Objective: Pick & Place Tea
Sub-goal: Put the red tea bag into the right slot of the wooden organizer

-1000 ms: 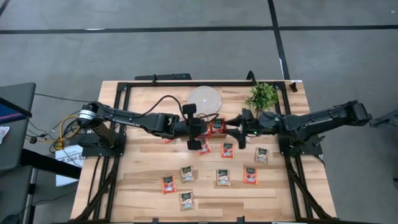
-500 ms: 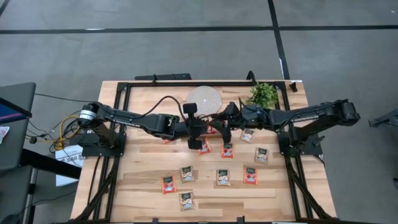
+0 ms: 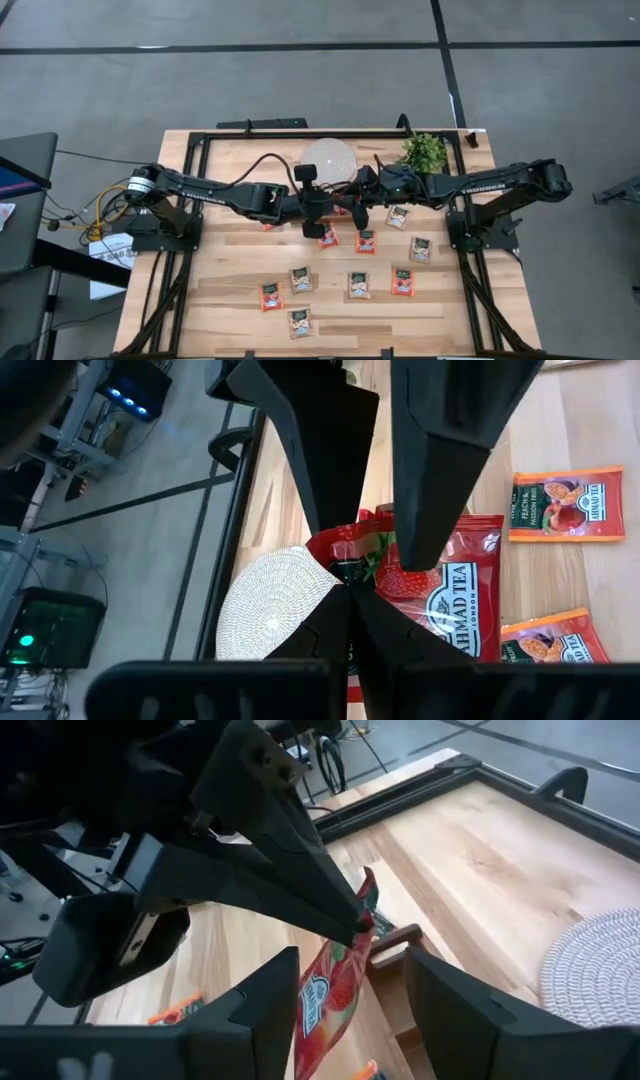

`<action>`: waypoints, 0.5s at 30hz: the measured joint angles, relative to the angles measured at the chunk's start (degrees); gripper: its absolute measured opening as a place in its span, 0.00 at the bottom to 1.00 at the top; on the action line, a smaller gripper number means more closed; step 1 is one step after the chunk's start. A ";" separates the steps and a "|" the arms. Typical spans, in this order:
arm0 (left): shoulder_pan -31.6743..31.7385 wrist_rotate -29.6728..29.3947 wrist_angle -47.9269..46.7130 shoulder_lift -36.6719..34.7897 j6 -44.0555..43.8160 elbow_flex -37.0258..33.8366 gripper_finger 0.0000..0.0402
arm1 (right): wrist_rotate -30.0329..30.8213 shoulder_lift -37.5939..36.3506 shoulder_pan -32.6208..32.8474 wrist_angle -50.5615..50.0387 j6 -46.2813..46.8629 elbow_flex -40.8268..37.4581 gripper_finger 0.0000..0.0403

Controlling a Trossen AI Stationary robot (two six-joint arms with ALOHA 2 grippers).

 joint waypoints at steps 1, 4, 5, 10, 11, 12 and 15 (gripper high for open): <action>0.00 0.00 0.02 0.00 0.00 -0.01 0.00 | 0.00 -0.14 0.00 -0.09 0.00 0.00 0.41; 0.00 0.02 0.26 0.00 0.00 0.00 0.00 | -0.08 -0.23 -0.02 0.05 -0.02 0.00 0.36; 0.00 0.02 0.47 0.00 0.00 0.00 0.00 | -0.53 -0.23 -0.02 -0.03 -0.02 0.00 0.34; 0.00 0.60 1.44 0.00 0.00 -0.01 0.00 | -0.94 -0.10 -0.02 -0.09 -0.09 0.00 0.20; 0.00 0.64 1.50 -0.01 0.00 0.00 0.00 | -0.94 -0.10 -0.02 -0.03 -0.09 0.00 0.16; 0.00 0.68 1.48 -0.02 0.00 0.00 0.00 | -1.03 -0.10 -0.02 -0.09 -0.09 0.00 0.12; 0.00 0.70 1.42 -0.02 0.00 0.00 0.00 | -2.03 -0.10 -0.09 -0.17 -0.29 0.00 0.02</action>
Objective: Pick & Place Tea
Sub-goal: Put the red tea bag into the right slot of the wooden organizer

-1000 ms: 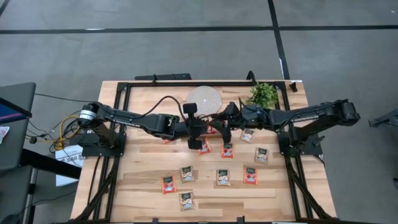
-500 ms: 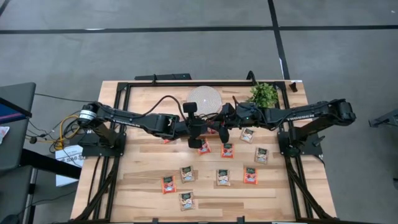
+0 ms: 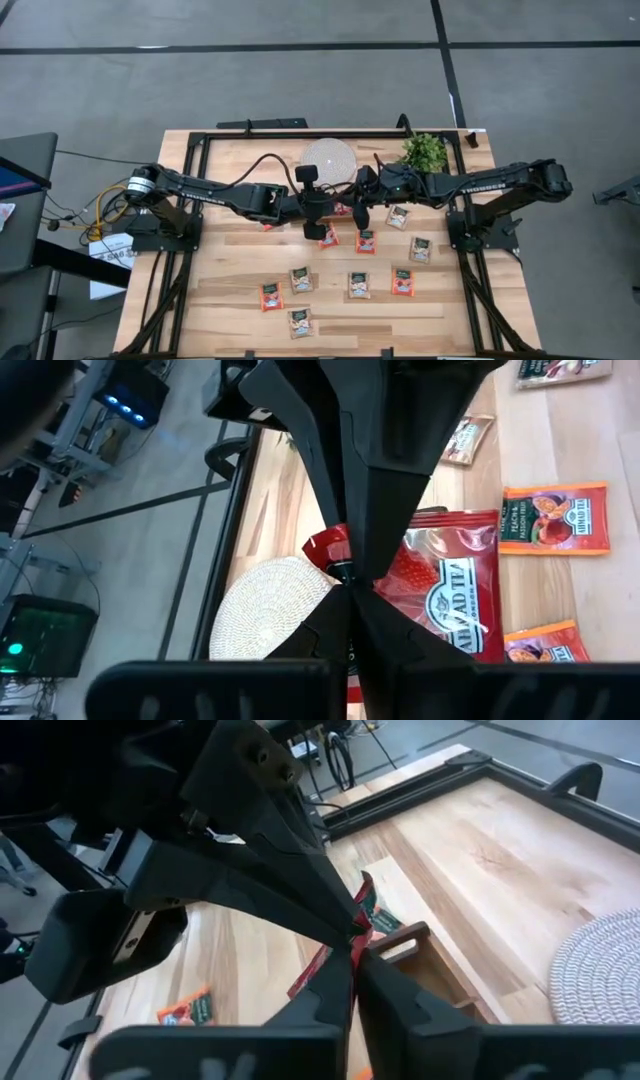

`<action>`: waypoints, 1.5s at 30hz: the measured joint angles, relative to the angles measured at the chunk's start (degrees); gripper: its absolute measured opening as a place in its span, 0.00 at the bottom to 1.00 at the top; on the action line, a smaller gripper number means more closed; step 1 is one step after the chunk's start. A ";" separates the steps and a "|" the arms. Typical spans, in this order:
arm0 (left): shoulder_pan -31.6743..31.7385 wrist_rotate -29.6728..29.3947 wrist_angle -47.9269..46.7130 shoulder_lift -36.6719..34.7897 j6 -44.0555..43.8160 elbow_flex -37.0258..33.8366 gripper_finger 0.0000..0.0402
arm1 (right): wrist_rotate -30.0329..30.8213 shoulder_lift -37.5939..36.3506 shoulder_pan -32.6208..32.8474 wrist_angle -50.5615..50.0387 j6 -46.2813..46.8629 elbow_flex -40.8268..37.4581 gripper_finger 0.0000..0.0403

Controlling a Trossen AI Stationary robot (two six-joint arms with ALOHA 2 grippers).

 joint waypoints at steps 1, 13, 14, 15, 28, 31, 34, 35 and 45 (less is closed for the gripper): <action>0.00 0.09 0.00 -0.02 0.00 -0.02 0.00 | 0.02 0.00 0.01 -0.03 -0.11 0.00 0.02; -0.02 0.40 0.30 -0.02 -0.95 -0.07 0.00 | 0.08 -0.01 0.07 -1.28 1.25 0.00 0.00; -0.02 0.37 0.35 -0.02 -1.53 -0.07 0.00 | 0.10 -0.01 0.07 -1.28 1.27 0.00 0.00; -0.02 0.37 0.37 -0.02 -2.05 -0.09 0.01 | 0.11 -0.02 0.07 -1.28 1.28 0.00 0.00; -0.09 -6.82 -1.07 -0.07 -3.23 -0.07 0.30 | 4.75 0.02 0.12 -5.25 2.50 -0.05 0.00; -0.11 -10.14 -7.80 -0.07 -3.40 -0.07 0.35 | 7.89 0.02 0.17 -9.77 2.74 -0.05 0.00; -0.11 -10.61 -15.95 -0.07 -8.93 -0.07 0.37 | 10.61 0.02 0.17 -11.81 2.74 -1.09 0.00; -0.10 -10.31 -18.56 -0.07 -12.23 -0.07 0.38 | 11.07 0.02 0.19 -10.93 2.75 -2.27 0.00; 0.30 -7.22 -40.50 -0.13 -38.22 -1.45 0.38 | 16.67 -0.11 0.17 7.80 4.30 -15.30 0.00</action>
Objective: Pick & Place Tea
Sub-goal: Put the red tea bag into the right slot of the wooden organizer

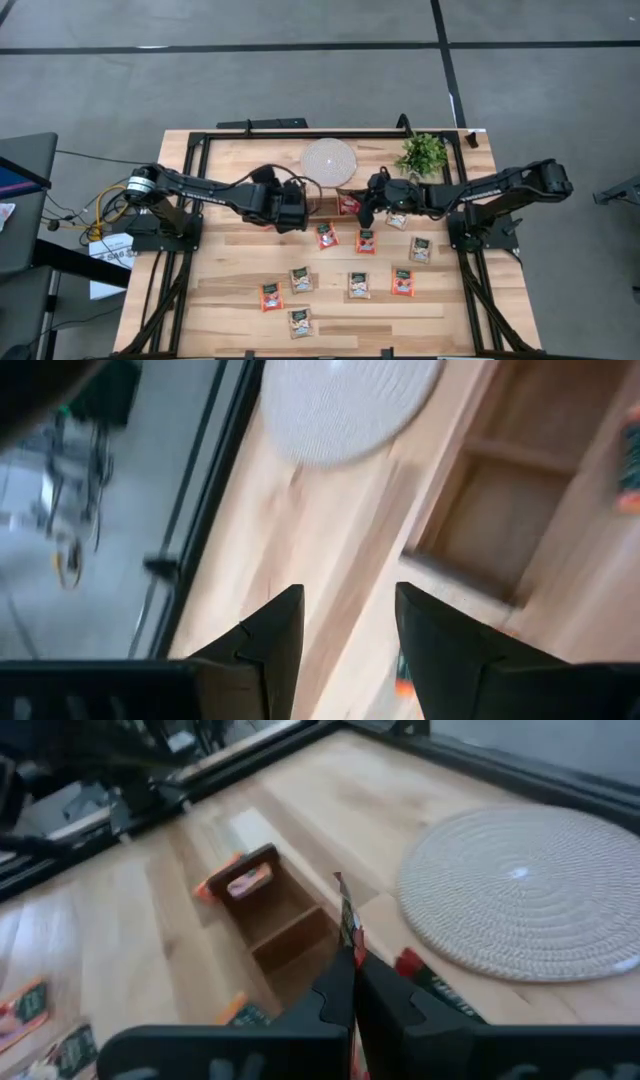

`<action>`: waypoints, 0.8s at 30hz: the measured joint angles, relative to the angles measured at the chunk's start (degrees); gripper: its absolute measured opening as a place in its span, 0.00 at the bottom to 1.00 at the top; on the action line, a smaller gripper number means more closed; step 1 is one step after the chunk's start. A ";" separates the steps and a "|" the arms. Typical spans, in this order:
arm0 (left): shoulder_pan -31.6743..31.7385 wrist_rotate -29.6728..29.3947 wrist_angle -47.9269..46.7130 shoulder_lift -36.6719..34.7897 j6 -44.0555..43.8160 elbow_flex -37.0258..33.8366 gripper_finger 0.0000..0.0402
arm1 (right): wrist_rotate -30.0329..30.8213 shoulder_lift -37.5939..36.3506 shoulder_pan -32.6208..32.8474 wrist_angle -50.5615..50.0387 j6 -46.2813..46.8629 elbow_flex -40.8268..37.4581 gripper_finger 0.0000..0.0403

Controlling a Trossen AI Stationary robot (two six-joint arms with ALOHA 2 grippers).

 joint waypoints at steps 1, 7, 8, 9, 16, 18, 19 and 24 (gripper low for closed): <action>-0.09 0.01 -1.44 0.00 -1.96 -0.47 0.38 | 0.17 -0.03 -0.04 1.50 0.05 -0.88 0.00; -1.58 0.18 -4.30 0.00 -9.66 -3.53 0.38 | 4.14 0.08 0.55 5.48 0.50 -4.63 0.00; -1.94 0.46 -4.31 0.00 -10.24 -4.03 0.38 | 5.60 0.08 0.76 5.28 1.26 -5.21 0.00; -2.27 0.88 -4.31 0.00 -10.74 -4.51 0.38 | 6.59 0.08 0.91 5.27 1.83 -5.53 0.00; -3.57 3.37 -4.32 0.00 -14.15 -6.07 0.38 | 7.30 0.08 1.90 15.24 1.34 -8.94 0.00; -3.78 3.81 -4.36 0.00 -14.55 -6.07 0.38 | 7.34 0.10 1.77 14.83 1.45 -9.25 0.00; -3.90 4.00 -4.35 0.00 -14.79 -6.07 0.38 | 7.38 0.11 1.77 14.82 1.45 -9.25 0.00; -4.59 4.20 -4.31 0.00 -16.80 -6.07 0.38 | 7.56 0.11 1.79 15.01 1.46 -9.23 0.00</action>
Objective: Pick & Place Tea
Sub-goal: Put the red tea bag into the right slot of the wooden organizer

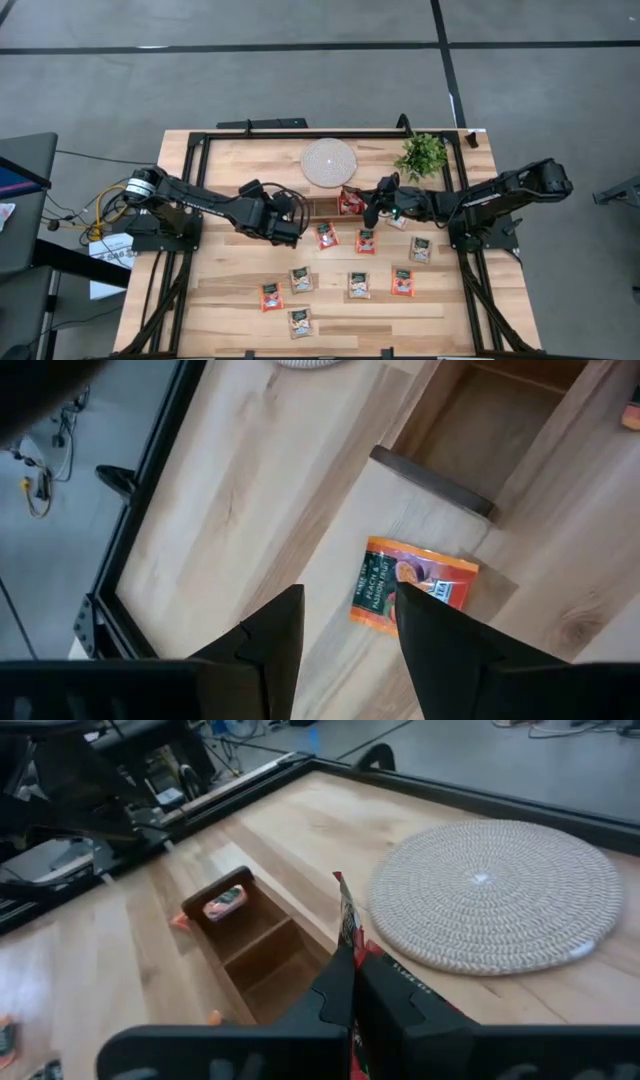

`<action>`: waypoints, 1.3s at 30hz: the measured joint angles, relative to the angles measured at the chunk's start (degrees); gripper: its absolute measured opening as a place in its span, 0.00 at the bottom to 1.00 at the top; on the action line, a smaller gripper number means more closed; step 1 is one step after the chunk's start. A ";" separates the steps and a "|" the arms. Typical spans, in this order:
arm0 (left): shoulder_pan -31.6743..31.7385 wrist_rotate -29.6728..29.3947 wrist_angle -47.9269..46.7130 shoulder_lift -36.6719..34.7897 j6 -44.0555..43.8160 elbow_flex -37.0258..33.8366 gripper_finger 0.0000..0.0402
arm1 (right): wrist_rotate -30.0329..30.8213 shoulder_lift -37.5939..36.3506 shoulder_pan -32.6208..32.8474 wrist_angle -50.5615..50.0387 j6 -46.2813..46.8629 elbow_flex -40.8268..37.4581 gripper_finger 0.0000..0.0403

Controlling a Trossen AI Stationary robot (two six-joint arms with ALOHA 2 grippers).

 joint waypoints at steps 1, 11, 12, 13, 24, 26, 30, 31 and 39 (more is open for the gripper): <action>-0.13 -0.01 -0.02 0.00 -0.66 0.00 0.38 | 0.18 0.02 0.00 0.02 0.14 0.00 0.00; -1.77 -0.13 0.07 0.02 -2.19 -0.01 0.38 | 1.49 7.40 2.02 7.64 1.50 0.11 0.00; -1.84 -0.12 0.07 0.02 -2.20 -0.02 0.38 | 1.47 8.09 1.95 7.59 1.50 0.08 0.00; -1.93 -0.16 0.01 0.02 -2.19 -0.02 0.38 | 1.47 8.59 1.88 7.88 1.51 -0.01 0.00; -2.14 -0.61 -0.35 0.03 -2.07 -0.02 0.38 | 2.54 9.40 1.87 8.69 0.53 0.09 0.00; -2.14 -0.83 -0.31 0.04 -1.68 -0.02 0.38 | 2.56 9.40 1.88 7.61 0.49 0.09 0.00; -2.14 -1.15 -0.19 0.04 -0.97 -0.02 0.38 | 2.54 9.40 1.86 7.48 0.45 0.09 0.00; -2.14 -1.17 -0.18 0.04 -0.97 -0.02 0.38 | 2.54 9.40 1.86 7.49 0.45 0.09 0.00; -2.14 -1.27 0.72 0.04 -0.82 -0.02 0.38 | 2.45 9.40 1.07 7.52 0.43 0.09 0.00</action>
